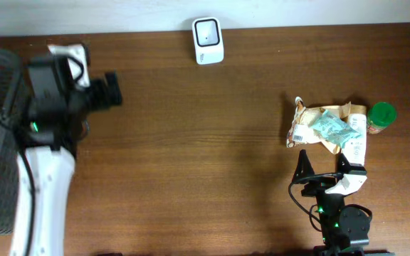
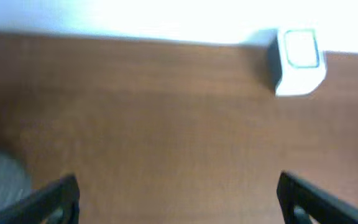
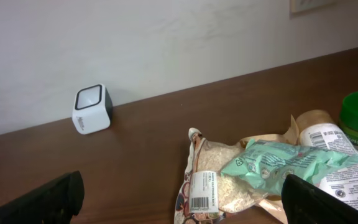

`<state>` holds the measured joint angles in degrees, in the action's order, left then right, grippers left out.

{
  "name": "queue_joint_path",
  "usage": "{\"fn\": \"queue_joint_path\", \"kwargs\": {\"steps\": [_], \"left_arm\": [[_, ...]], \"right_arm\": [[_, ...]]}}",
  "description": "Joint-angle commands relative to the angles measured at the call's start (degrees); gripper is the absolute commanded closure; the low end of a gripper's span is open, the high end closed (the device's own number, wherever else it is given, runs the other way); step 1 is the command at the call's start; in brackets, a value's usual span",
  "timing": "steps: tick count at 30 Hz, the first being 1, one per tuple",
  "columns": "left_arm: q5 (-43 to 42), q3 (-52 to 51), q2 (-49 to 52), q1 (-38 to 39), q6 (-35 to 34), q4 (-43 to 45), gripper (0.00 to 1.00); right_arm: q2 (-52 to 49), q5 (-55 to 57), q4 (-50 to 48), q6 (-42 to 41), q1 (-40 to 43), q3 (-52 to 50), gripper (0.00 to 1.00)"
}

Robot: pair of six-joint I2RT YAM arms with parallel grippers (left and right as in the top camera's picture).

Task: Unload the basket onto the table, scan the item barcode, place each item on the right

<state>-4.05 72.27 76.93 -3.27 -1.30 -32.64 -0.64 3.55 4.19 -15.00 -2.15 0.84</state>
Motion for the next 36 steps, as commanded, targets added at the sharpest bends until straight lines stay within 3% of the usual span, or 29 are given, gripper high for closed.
{"fn": "queue_joint_path", "kwargs": {"steps": [1,5,7,13,18,22,36], "left_arm": [[-7.1,-18.8,-11.7,0.0,13.2,13.0,0.01],[-7.1,-45.1,-28.5,0.0,14.6,35.3,0.01],[-6.9,-55.5,-36.4,0.0,16.4,41.8,0.01],[-3.4,-70.4,-55.8,0.0,18.0,43.5,0.01],[-2.1,-71.8,-68.8,0.1,20.5,28.7,0.01],[-1.5,-71.8,-76.7,0.1,20.5,28.9,0.01],[-1.5,-71.8,-76.6,0.1,20.5,28.5,0.01]], "right_arm": [[0.4,0.1,0.1,-0.2,-0.5,-0.5,0.02],[0.4,0.0,0.1,-0.2,-0.5,-0.5,0.02],[0.4,0.0,0.1,-0.2,-0.5,-0.5,0.02],[0.4,0.0,0.1,-0.2,-0.5,-0.5,0.02],[0.4,0.0,0.1,-0.2,-0.5,-0.5,0.02],[0.4,0.0,0.1,-0.2,-0.5,-0.5,0.02],[0.4,0.1,0.1,-0.2,-0.5,-0.5,0.02]]}}
